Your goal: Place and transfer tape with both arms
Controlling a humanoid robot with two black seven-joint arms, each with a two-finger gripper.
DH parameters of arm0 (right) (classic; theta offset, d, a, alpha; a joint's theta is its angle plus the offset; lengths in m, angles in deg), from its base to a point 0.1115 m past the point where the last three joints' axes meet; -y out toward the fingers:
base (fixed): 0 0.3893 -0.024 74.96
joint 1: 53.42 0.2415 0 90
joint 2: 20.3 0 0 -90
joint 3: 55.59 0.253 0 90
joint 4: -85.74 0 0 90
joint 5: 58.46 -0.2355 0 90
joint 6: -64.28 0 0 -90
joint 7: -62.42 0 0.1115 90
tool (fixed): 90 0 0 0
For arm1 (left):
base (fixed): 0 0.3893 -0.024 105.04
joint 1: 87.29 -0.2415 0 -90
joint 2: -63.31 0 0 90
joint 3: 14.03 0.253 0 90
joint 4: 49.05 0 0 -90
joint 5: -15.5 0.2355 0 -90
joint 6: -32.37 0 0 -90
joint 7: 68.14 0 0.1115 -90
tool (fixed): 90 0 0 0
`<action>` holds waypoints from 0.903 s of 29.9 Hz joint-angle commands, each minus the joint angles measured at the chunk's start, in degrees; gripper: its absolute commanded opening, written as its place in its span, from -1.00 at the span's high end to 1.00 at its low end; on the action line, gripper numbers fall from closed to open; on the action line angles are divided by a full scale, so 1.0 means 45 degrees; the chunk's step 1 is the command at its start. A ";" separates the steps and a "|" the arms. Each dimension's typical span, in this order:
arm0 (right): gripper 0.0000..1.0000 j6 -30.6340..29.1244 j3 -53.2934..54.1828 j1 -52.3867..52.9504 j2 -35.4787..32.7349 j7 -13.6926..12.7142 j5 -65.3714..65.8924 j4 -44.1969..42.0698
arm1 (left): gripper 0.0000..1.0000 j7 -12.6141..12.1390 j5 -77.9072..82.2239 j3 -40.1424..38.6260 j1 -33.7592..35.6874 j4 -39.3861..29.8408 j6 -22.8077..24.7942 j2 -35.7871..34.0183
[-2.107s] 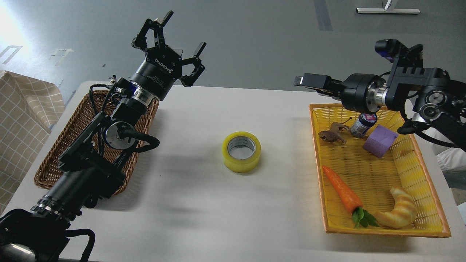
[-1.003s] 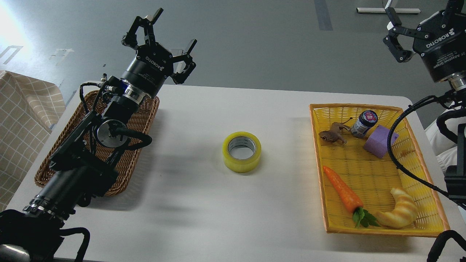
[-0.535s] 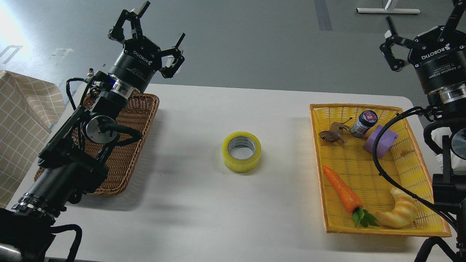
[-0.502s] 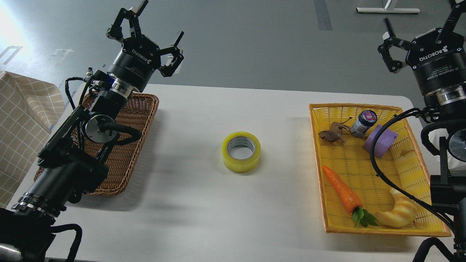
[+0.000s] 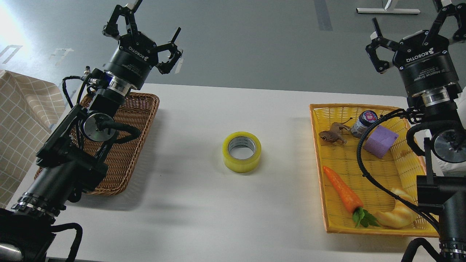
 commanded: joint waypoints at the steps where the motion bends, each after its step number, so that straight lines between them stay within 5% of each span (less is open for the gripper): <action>1: -0.99 0.0000 -0.0074 -0.0092 -0.0050 -0.0002 0.0001 0.0003 | -0.95 -0.0023 -0.0001 -0.0001 -0.0011 -0.0002 0.0000 -0.0004; 27: -0.99 0.0000 -0.0133 -0.0150 0.0028 0.0018 0.0001 0.0023 | -0.95 -0.0023 -0.0001 0.0018 -0.0168 -0.0021 0.0000 0.0015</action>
